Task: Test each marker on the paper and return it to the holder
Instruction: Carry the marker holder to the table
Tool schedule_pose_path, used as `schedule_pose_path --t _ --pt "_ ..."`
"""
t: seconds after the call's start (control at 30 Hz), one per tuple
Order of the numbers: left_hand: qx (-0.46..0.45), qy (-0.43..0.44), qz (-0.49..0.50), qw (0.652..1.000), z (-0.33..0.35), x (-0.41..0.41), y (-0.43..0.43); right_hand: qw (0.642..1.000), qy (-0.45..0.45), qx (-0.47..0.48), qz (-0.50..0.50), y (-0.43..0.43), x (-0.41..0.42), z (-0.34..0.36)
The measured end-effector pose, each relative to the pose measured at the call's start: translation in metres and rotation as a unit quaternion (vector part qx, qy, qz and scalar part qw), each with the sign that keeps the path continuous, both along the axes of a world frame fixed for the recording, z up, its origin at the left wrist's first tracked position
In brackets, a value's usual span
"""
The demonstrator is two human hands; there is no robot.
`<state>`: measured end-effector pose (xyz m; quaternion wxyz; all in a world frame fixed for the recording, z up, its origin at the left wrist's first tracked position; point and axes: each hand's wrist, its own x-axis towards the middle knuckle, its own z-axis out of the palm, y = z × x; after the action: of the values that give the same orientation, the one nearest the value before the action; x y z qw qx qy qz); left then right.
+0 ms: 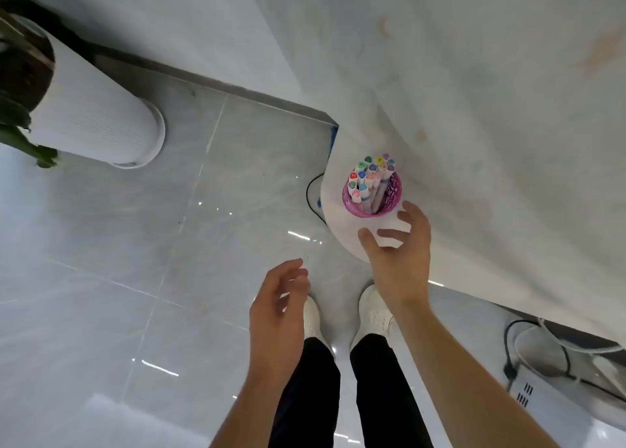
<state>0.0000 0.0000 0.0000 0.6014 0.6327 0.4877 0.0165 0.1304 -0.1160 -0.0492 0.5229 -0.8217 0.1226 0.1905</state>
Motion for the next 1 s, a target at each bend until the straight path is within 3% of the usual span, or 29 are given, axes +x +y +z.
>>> schedule_pose_path --t 0.63,1.0 --pt "0.005 0.016 0.043 0.999 -0.041 -0.001 0.01 0.996 -0.086 0.025 -0.004 0.032 0.028 -0.034" --pt "-0.006 0.029 0.07 0.997 -0.009 -0.009 0.012 0.996 -0.079 0.033 0.032 0.021 -0.002 0.012"
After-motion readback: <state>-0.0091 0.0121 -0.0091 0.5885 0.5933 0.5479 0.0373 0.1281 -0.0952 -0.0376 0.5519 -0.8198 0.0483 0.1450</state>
